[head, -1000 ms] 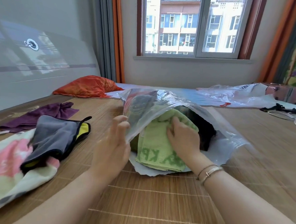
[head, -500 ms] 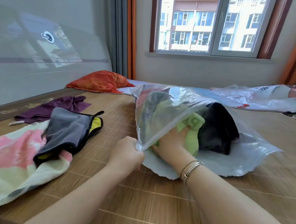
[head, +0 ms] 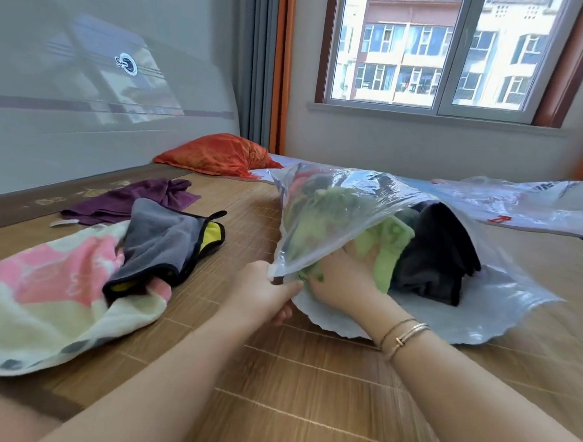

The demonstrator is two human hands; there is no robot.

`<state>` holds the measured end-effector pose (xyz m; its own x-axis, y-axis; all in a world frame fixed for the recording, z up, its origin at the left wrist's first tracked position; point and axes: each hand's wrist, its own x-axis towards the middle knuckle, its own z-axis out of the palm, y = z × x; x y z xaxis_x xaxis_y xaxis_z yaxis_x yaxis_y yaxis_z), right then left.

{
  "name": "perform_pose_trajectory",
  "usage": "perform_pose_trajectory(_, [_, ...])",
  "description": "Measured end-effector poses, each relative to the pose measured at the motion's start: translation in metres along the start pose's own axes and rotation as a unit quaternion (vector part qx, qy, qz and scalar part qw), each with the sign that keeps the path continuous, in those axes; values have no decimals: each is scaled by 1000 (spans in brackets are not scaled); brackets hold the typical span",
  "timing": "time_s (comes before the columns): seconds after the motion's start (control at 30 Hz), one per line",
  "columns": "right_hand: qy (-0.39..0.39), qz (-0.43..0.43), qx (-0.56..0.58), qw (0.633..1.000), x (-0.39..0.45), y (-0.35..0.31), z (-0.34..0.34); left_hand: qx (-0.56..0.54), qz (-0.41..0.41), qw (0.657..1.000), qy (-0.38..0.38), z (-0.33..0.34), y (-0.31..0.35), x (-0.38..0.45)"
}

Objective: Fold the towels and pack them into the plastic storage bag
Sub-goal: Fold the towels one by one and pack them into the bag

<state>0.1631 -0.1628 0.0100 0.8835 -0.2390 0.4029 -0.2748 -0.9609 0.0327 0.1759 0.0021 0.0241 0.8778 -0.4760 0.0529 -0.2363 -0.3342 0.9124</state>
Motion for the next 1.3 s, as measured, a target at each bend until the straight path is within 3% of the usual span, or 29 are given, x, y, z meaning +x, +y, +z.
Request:
perform_pose_trajectory(0.03, [-9,-3,-12,1000,-14,-2,-5,-16,-19,1000,-8,-1,1,-7])
perform_pose_trajectory(0.17, [101,-33,54,993,-68,-30,-26,-40,-66,997,-10,-21,-7,-46])
perform_pose_trajectory(0.27, [167,-108,107,974,-91,-66,-39,-51,-55,994,75,-53,-34,-74])
perform_pose_trajectory(0.4, [130,-160,216,954,-94,-133,-30,-29,-36,975,219,-102,-76,-108])
perform_pose_trajectory(0.5, [65,-92,318,942,-70,-175,-17,47,-4,962,269,-128,-90,-125])
perform_pose_trajectory(0.6, [30,-33,393,919,-38,-204,-3,102,16,959,265,-142,-103,-128])
perform_pose_trajectory(0.73, [10,-32,313,949,-4,-222,10,227,-11,948,223,-142,-115,-116])
perform_pose_trajectory(0.83, [88,-27,313,945,6,-221,5,272,-28,944,186,-137,-109,-111])
perform_pose_trajectory(0.93, [160,29,412,896,-3,-209,-18,285,-44,941,175,-136,-104,-112])
perform_pose_trajectory(1.1, [235,31,507,829,-56,-179,-73,217,13,949,229,-129,-88,-119])
perform_pose_trajectory(1.2, [216,38,515,829,-95,-156,-108,96,116,961,231,-118,-68,-133])
perform_pose_trajectory(1.3, [158,40,542,825,-128,-133,-138,21,211,962,174,-103,-44,-150])
